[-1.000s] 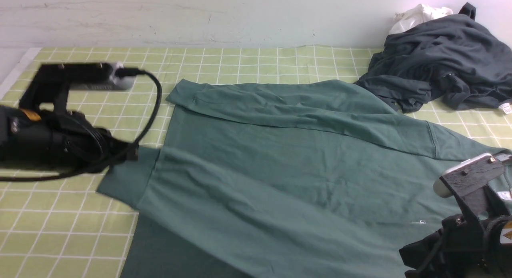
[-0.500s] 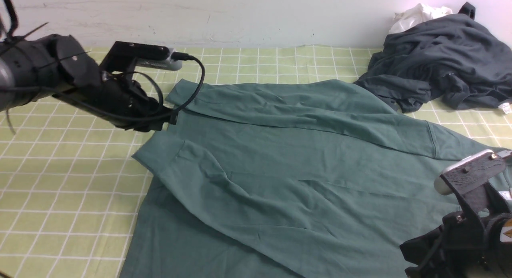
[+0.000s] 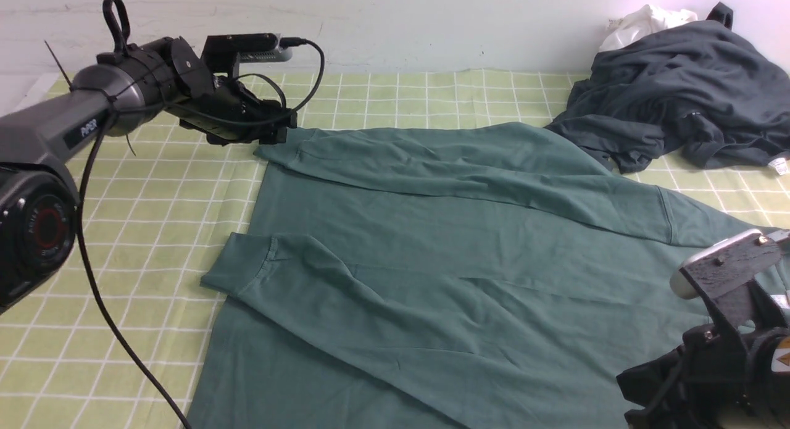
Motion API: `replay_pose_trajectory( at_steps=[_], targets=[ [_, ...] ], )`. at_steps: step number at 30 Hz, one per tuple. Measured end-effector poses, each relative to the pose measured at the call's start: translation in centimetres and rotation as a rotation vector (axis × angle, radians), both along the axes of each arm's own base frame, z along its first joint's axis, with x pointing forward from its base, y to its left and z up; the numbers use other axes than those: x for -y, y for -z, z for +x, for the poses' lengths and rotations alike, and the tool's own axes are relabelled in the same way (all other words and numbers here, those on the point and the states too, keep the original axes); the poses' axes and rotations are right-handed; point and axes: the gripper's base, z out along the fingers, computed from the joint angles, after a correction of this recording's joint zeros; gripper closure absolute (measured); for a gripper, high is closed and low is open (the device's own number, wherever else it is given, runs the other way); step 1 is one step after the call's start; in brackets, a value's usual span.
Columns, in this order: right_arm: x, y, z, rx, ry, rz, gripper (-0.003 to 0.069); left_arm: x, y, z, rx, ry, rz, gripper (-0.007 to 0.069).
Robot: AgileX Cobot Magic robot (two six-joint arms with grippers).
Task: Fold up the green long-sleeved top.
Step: Use the left arm to clamp the cuff farthest from it
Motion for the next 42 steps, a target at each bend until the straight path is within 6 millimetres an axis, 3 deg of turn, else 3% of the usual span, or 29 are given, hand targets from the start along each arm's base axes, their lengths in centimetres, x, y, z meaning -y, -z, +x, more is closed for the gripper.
replay_pose_trajectory(
  at_steps=[3, 6, 7, 8, 9, 11, 13, 14, 15, 17, 19, 21, 24, 26, 29, 31, 36, 39, 42],
  targets=[
    [0.0, 0.0, 0.0, 0.000, 0.000, 0.000, 0.0675, 0.1, 1.2, 0.7, -0.020, 0.007, -0.003, 0.0265],
    [0.0, 0.0, 0.0, 0.004, 0.001, 0.001, 0.0675, 0.3, 1.3, 0.8, -0.022, 0.022, 0.008, 0.0363],
    [0.0, 0.0, 0.0, 0.004, 0.001, 0.001, 0.0675, 0.3, 1.3, 0.8, -0.030, 0.044, 0.022, 0.0459],
    [0.0, 0.0, 0.0, 0.004, 0.001, 0.001, 0.0675, 0.3, 1.2, 0.7, -0.032, 0.046, 0.022, 0.0471],
    [0.0, 0.0, 0.0, 0.005, 0.002, 0.001, 0.0675, 0.4, 0.7, 0.5, -0.041, 0.081, 0.040, 0.0558],
    [0.0, 0.0, 0.1, 0.006, 0.002, 0.001, 0.0675, 0.5, -0.8, -0.1, -0.057, 0.126, 0.061, 0.0608],
    [0.0, 0.0, 0.0, 0.005, 0.002, 0.001, 0.0675, 0.5, -3.3, -1.0, -0.069, 0.166, 0.078, 0.0624],
    [0.0, 0.0, 0.0, 0.005, 0.002, 0.001, 0.0675, 0.5, -3.6, -1.1, -0.071, 0.169, 0.079, 0.0626],
    [0.0, 0.0, 0.0, 0.001, 0.003, 0.004, 0.0675, 0.5, -6.2, -2.2, -0.080, 0.197, 0.092, 0.0629],
    [-0.1, 0.0, 0.0, -0.004, 0.007, 0.011, 0.0675, 0.4, -9.4, -3.6, -0.079, 0.222, 0.104, 0.0629],
    [-0.1, 0.0, 0.0, -0.008, 0.013, 0.021, 0.0675, 0.3, -11.3, -4.3, -0.066, 0.230, 0.128, 0.0629],
    [-0.1, 0.0, 0.0, -0.011, 0.016, 0.025, 0.0675, -0.1, -11.8, -4.5, -0.062, 0.214, 0.159, 0.0628],
    [-0.1, 0.0, 0.0, -0.011, 0.016, 0.025, 0.0675, -0.8, -9.9, -3.8, -0.111, 0.151, 0.151, 0.0610],
    [-0.1, 0.0, 0.0, -0.011, 0.016, 0.025, 0.0675, -1.1, -7.5, -3.0, -0.154, 0.116, 0.133, 0.0563],
    [-0.1, 0.0, 0.0, -0.011, 0.016, 0.025, 0.0675, -1.2, -4.8, -2.2, -0.183, 0.088, 0.115, 0.0462],
    [-0.1, 0.0, 0.0, -0.011, 0.016, 0.025, 0.0675, -1.2, -3.1, -1.2, -0.143, 0.062, 0.104, 0.0340],
    [-0.1, 0.0, 0.0, -0.010, 0.016, 0.025, 0.0675, -1.3, -0.1, 0.7, -0.030, 0.012, 0.093, 0.0199],
    [-0.1, -0.1, 0.0, -0.003, 0.013, 0.022, 0.0675, -1.1, 1.6, 1.2, -0.018, -0.005, 0.055, 0.0204],
    [-0.1, -0.1, 0.1, 0.015, -0.002, 0.008, 0.0675, -0.8, 2.5, 1.3, -0.018, 0.008, 0.025, 0.0285]
  ],
)
